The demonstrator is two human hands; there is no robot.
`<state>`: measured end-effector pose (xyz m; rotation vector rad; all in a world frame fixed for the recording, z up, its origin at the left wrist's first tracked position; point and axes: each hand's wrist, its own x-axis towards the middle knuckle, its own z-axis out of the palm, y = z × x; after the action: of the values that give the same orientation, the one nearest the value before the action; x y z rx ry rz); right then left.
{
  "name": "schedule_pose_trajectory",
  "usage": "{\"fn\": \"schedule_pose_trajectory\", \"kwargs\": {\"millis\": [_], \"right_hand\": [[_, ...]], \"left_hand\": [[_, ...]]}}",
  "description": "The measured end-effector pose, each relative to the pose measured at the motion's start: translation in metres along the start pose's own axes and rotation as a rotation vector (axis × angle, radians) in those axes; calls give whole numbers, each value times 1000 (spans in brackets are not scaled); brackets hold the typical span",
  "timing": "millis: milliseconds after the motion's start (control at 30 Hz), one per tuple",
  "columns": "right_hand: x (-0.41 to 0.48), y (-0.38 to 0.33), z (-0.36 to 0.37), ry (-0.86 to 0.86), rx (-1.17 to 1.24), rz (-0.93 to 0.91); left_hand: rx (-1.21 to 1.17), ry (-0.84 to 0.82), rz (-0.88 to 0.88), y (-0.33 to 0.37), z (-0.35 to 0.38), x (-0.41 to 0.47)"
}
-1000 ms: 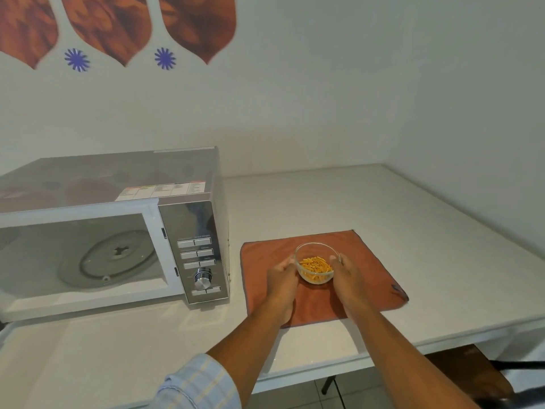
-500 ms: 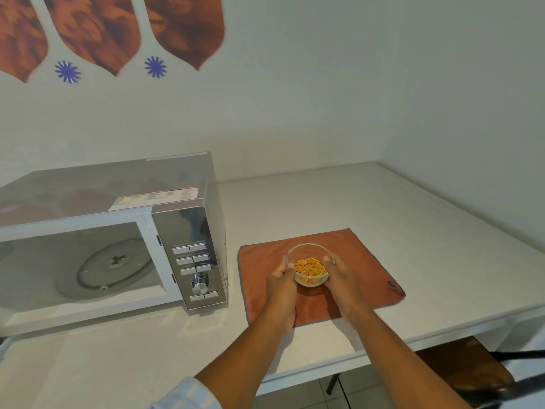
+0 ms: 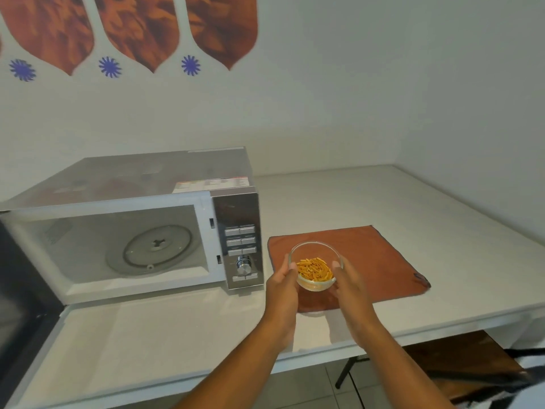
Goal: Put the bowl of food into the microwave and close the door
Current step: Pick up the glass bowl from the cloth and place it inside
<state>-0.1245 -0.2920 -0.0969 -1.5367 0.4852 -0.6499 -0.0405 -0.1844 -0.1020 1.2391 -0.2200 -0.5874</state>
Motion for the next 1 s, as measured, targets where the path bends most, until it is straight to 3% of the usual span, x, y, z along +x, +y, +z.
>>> {"fn": "schedule_pose_trajectory", "kwargs": {"millis": [433, 1000], "right_hand": [[-79, -28, 97, -73, -9, -36], [-106, -33, 240, -215, 20, 43]], "left_hand": [[39, 65, 123, 47, -94, -87], [-42, 337, 150, 92, -213, -123]]}}
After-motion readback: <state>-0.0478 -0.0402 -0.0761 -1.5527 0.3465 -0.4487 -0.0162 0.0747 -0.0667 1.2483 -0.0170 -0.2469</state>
